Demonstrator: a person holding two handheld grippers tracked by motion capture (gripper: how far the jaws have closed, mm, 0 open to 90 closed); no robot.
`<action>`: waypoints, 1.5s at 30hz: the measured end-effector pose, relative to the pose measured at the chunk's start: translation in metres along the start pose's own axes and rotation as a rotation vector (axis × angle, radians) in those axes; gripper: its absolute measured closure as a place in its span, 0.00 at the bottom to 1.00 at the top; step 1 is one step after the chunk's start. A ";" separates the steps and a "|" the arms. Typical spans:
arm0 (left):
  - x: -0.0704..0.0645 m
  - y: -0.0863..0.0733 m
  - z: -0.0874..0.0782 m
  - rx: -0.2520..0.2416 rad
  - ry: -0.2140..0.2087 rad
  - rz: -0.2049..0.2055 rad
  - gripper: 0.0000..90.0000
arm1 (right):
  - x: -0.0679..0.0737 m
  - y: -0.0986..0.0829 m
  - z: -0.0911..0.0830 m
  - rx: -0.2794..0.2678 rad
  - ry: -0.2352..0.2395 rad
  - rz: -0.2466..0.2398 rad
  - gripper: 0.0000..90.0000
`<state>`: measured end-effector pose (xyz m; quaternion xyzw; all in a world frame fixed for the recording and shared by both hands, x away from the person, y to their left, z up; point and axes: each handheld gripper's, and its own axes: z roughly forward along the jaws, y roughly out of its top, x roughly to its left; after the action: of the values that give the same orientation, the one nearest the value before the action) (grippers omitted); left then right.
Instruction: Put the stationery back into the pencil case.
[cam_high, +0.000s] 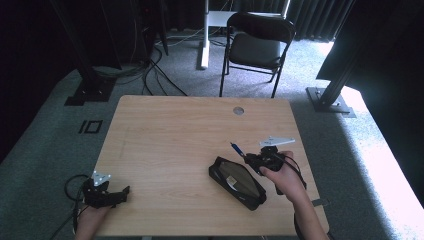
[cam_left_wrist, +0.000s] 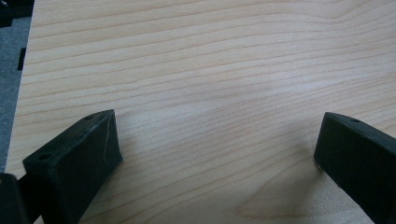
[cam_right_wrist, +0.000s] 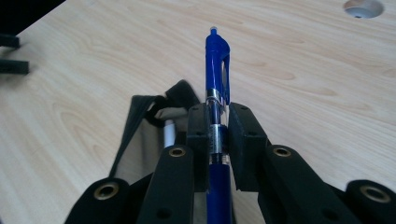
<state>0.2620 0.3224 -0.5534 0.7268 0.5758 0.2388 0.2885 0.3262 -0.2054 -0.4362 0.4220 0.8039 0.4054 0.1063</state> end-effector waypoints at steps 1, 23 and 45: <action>0.000 0.000 0.000 0.000 0.000 0.000 0.01 | 0.002 0.000 0.000 0.006 0.005 -0.003 0.88; 0.000 0.000 0.000 0.000 0.000 0.000 0.01 | 0.024 -0.014 0.020 0.104 0.090 -0.055 0.88; 0.000 0.000 0.000 0.000 0.000 0.000 0.01 | 0.034 -0.025 0.060 0.218 0.076 -0.096 0.88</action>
<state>0.2620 0.3224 -0.5534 0.7269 0.5757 0.2387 0.2884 0.3209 -0.1535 -0.4876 0.3764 0.8660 0.3256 0.0486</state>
